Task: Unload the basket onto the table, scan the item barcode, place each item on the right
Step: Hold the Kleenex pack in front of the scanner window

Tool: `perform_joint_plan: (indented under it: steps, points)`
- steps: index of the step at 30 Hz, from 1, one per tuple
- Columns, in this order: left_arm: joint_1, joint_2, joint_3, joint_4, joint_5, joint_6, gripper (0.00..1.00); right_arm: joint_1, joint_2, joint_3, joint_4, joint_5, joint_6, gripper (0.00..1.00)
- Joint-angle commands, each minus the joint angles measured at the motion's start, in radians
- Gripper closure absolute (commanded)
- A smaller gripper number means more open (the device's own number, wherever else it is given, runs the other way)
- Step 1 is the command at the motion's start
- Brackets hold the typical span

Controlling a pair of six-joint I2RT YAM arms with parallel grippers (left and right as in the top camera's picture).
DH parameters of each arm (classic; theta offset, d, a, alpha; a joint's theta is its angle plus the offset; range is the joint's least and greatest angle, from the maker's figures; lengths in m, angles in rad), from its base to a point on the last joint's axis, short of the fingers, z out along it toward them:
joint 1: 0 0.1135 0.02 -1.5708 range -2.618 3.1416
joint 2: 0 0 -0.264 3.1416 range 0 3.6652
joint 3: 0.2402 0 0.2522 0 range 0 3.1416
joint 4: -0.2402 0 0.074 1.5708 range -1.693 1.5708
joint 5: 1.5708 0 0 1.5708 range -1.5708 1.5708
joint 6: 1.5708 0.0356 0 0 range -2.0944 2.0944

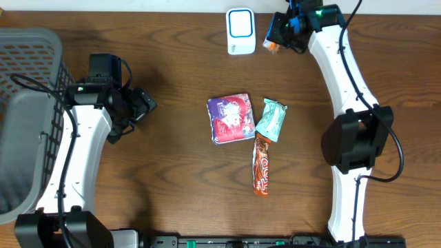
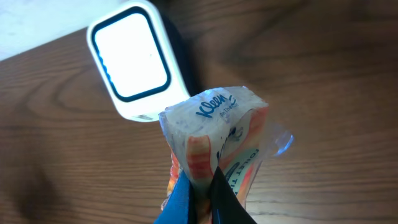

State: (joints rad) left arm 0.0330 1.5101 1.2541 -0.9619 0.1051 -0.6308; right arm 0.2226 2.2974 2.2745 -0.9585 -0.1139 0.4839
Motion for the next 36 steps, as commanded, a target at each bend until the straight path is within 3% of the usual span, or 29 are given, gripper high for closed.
perform_joint_plan:
  steps: [1,26,31,36]
  points:
    - [0.005,-0.003,0.000,-0.002,-0.010,0.006,0.02,0.027,-0.004,-0.001,0.008,-0.008,-0.022,0.99]
    - [0.005,-0.003,0.000,-0.002,-0.010,0.006,0.02,0.034,-0.004,-0.085,0.092,0.024,-0.077,0.99]
    - [0.005,-0.003,0.000,-0.002,-0.010,0.006,0.02,0.034,-0.004,-0.085,0.138,-0.027,-0.078,0.99]
    - [0.005,-0.003,0.000,-0.002,-0.010,0.006,0.02,0.034,-0.004,-0.085,0.293,-0.186,-0.077,0.99]
